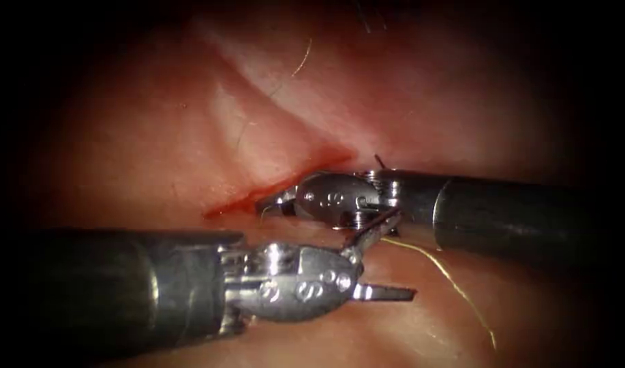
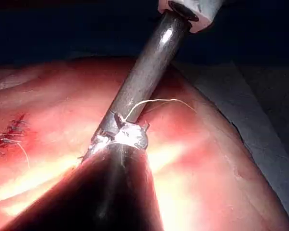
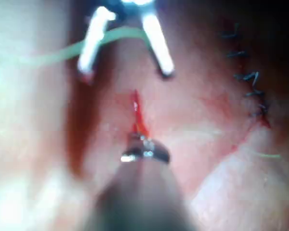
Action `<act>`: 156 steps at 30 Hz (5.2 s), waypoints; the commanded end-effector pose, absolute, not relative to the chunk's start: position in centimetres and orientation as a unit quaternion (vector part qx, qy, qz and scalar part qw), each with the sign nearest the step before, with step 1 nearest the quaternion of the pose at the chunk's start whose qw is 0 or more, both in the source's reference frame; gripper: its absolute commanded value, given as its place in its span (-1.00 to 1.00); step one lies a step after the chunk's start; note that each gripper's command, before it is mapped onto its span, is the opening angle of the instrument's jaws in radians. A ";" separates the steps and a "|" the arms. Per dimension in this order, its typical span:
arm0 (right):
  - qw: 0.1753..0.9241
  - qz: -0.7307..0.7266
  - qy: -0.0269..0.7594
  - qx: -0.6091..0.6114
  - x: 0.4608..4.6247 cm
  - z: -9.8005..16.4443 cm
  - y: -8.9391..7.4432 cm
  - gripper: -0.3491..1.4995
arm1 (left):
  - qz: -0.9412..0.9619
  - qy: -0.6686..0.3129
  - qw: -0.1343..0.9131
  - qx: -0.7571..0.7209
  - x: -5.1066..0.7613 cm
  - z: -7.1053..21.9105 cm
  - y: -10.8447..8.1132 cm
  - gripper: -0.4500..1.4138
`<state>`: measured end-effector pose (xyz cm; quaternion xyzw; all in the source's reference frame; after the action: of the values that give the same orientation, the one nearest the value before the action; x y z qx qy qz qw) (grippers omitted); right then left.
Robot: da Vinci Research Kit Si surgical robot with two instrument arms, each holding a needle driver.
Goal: Wound Closure
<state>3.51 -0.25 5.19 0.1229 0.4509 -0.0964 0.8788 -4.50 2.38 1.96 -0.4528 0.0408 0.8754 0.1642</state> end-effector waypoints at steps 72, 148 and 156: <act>0.716 -0.001 0.654 0.245 2.05 4.2 0.5 -1.00 | 0.732 0.012 0.154 -0.664 -2.19 1.9 2.4 -1.00; 0.607 0.089 0.749 0.251 3.23 4.5 0.5 -1.00 | 0.702 0.036 0.055 -0.709 -3.02 3.7 2.4 -1.00; 0.615 0.113 0.743 0.239 3.33 4.5 0.5 0.05 | 0.703 0.022 0.054 -0.709 -3.24 3.8 2.3 -1.00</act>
<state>3.24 0.50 4.47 0.2363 0.7412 0.1193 0.6169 -3.21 2.27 3.75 -0.7079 0.0220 0.7039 0.0544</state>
